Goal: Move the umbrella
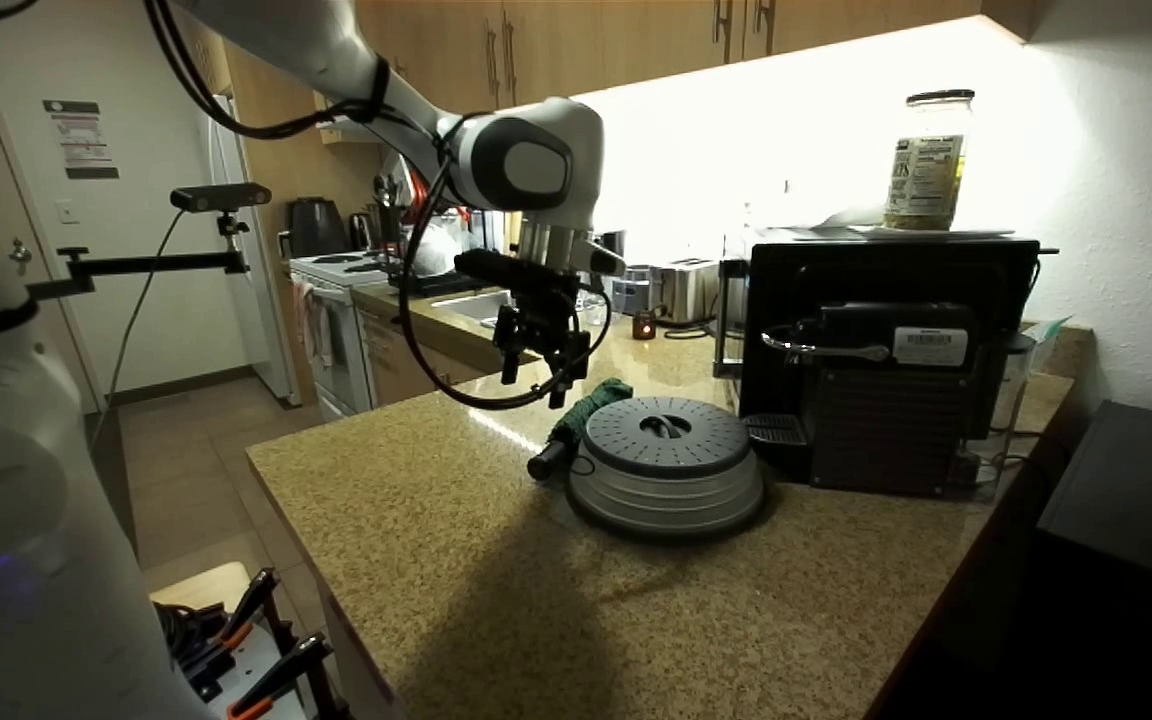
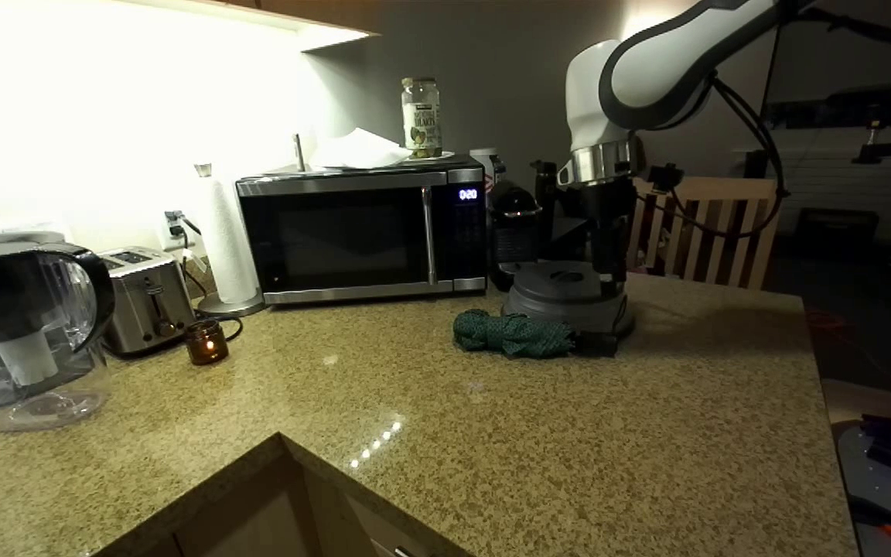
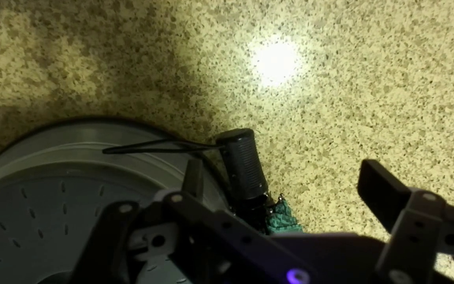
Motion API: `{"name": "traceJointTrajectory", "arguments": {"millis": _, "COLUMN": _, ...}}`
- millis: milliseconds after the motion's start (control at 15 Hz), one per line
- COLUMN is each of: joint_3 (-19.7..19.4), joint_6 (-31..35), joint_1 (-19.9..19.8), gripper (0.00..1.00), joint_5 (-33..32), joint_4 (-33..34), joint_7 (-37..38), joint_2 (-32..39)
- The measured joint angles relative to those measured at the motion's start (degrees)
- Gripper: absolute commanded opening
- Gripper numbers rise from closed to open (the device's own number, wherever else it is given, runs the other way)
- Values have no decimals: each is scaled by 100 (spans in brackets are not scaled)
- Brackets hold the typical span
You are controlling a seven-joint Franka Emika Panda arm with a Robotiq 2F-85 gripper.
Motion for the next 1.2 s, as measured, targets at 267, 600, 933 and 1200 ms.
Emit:
{"name": "traceJointTrajectory", "arguments": {"millis": 267, "joint_3": 146, "joint_6": 161, "joint_1": 11, "gripper": 100, "joint_5": 1, "joint_4": 125, "joint_7": 0, "joint_2": 407}}
{"name": "traceJointTrajectory", "arguments": {"millis": 600, "joint_3": 231, "joint_6": 535, "joint_1": 11, "gripper": 100, "joint_5": -10, "joint_4": 464, "joint_7": 0, "joint_2": 959}}
{"name": "traceJointTrajectory", "arguments": {"millis": 933, "joint_3": 277, "joint_6": 777, "joint_1": 11, "gripper": 100, "joint_5": -13, "joint_4": 879, "joint_7": 0, "joint_2": 1332}}
{"name": "traceJointTrajectory", "arguments": {"millis": 1200, "joint_3": 347, "joint_6": 780, "joint_1": 11, "gripper": 100, "joint_5": -13, "joint_4": 1102, "joint_7": 0, "joint_2": 1526}}
